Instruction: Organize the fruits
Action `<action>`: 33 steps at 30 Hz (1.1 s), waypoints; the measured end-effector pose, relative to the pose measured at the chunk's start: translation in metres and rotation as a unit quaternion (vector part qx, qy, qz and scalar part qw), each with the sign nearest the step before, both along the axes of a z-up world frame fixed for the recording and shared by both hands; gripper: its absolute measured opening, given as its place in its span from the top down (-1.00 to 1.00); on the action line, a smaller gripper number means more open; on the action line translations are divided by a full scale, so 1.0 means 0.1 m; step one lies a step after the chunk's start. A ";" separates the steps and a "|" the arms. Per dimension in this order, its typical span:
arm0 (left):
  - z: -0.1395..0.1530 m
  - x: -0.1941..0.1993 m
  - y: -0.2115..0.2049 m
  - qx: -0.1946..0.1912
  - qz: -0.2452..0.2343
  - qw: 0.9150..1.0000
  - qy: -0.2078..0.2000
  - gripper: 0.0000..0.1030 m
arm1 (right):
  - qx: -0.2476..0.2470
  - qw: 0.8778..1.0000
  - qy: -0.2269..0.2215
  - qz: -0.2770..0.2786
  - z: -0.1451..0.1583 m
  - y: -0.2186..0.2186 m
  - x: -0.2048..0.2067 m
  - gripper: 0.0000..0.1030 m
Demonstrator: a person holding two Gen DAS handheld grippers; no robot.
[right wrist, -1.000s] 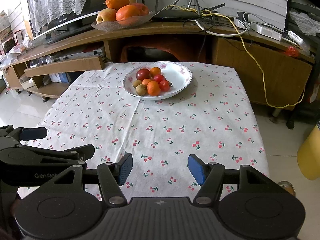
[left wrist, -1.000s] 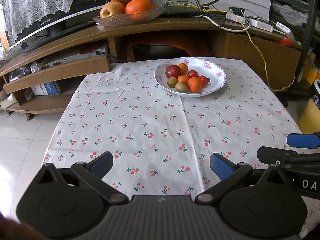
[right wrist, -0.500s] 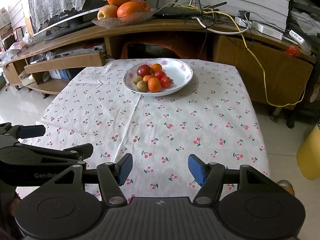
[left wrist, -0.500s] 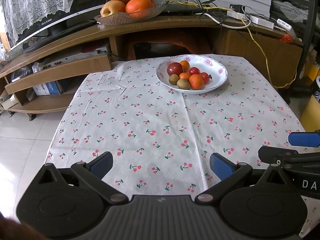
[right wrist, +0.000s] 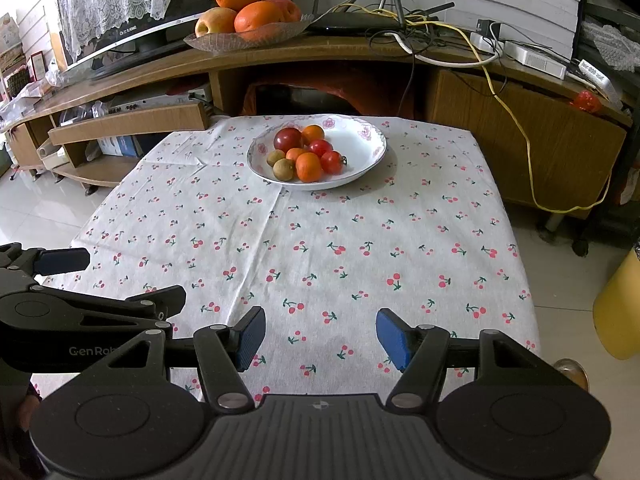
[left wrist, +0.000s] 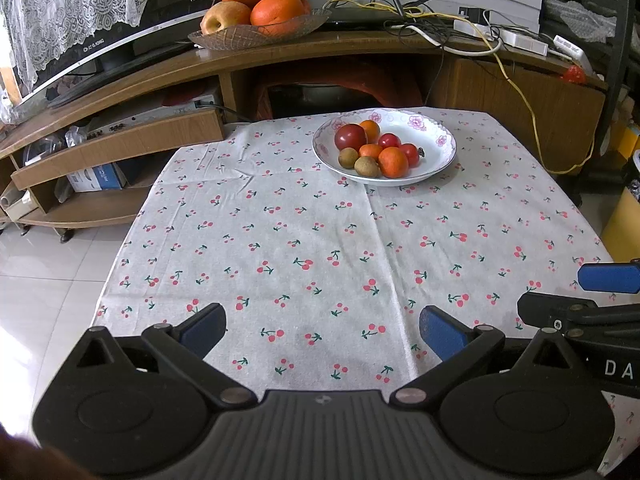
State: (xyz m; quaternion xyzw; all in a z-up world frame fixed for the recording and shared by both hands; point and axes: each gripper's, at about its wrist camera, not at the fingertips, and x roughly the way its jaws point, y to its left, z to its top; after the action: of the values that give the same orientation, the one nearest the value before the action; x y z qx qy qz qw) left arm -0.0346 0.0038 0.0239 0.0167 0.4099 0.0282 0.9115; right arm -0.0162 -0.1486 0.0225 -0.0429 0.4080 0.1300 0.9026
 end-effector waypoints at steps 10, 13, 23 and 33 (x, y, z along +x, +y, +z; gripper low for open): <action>0.00 -0.01 0.00 0.002 0.000 1.000 0.000 -1.00 | 0.000 1.000 0.001 0.000 0.00 0.00 0.00 -0.20; 0.00 -0.01 0.00 0.002 0.000 1.000 0.000 -1.00 | 0.000 1.000 0.001 0.000 0.00 0.00 0.00 -0.20; 0.01 -0.02 0.00 0.006 0.001 1.000 -0.003 -1.00 | -0.002 1.000 0.001 0.003 -0.03 0.02 -0.03 -0.20; 0.02 -0.03 0.00 0.010 0.000 1.000 -0.006 -1.00 | -0.003 1.000 0.001 0.004 -0.03 0.02 -0.04 -0.20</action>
State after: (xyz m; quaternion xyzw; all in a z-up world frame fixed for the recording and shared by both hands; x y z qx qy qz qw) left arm -0.0371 0.0037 0.0258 0.0258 0.4038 0.0321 0.9139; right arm -0.0204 -0.1469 0.0198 -0.0466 0.4095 0.1322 0.9015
